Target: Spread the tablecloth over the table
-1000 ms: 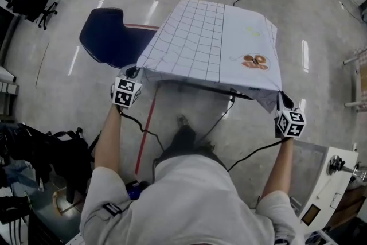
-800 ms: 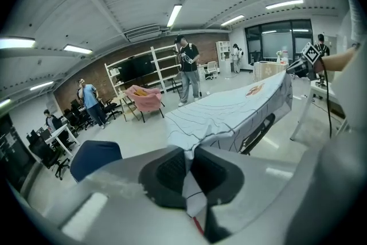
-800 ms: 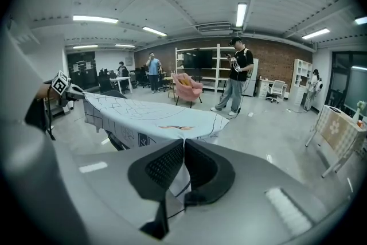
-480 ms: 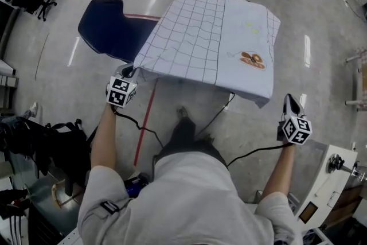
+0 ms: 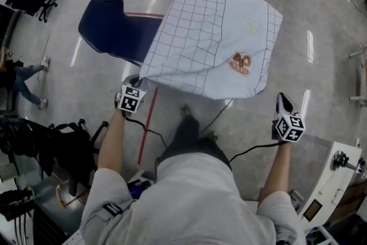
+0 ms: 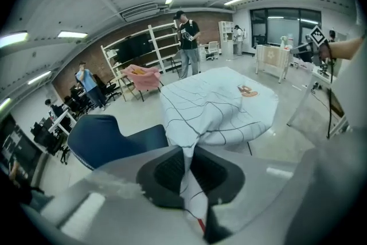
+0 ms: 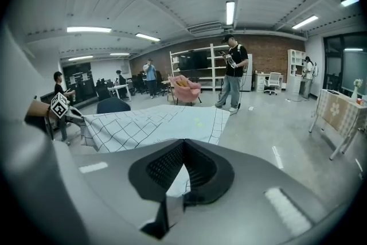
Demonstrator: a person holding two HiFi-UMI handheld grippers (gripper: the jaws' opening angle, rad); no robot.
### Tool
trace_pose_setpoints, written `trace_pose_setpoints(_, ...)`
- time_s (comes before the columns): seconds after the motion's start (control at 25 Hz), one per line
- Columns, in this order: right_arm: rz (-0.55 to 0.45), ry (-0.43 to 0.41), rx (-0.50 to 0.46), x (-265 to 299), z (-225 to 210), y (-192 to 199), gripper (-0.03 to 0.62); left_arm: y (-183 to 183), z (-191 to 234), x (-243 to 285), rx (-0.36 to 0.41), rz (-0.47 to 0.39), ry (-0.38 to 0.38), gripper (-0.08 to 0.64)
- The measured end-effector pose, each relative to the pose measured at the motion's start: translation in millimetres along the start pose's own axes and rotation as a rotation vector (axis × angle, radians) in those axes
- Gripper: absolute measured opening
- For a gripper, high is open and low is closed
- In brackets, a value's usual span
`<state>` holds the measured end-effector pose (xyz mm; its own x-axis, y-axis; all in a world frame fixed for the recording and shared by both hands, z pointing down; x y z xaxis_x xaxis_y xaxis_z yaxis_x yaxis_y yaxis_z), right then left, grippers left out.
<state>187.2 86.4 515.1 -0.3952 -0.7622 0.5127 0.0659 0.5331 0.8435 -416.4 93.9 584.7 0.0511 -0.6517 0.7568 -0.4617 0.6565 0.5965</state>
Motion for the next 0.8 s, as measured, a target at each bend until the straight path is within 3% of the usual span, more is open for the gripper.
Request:
trace_pose_setpoints(0.16,0.015,-0.028,-0.019,13.9,12.4,0.3,0.006,27.1,4.8,6.6,-0.104,0.069,-0.042,0.08)
trace_pose_setpoints(0.36,0.02,-0.053,-0.023,27.7,21.2,1.6,0.006,36.2,-1.1,4.6,-0.163,0.059,-0.047,0.081)
trace_pose_setpoints(0.52,0.015,-0.061,-0.022,27.9,27.6,6.1,0.006,14.7,-17.0,1.3,-0.173,-0.039,-0.072,0.073)
trace_pose_setpoints(0.6,0.01,-0.054,-0.021,26.6,31.6,8.3,0.006,-1.2,-30.1,-0.3,-0.154,-0.094,-0.071,0.02)
trace_pose_setpoints(0.8,0.0,-0.028,-0.002,28.6,25.7,7.1,0.006,-57.8,-79.2,5.9,-0.11,-0.207,-0.012,0.02)
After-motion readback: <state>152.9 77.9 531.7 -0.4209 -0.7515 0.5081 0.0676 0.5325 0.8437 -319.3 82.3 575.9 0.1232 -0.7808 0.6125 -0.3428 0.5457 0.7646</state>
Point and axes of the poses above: the fingertips, and each gripper's own axes: x forward along the fingers, z to its left, y out of its underside, the point moved 4 cm from there along -x, backward along the fingers, and after that the axes turned 6 degrees about -y, right-handed, at the moved point
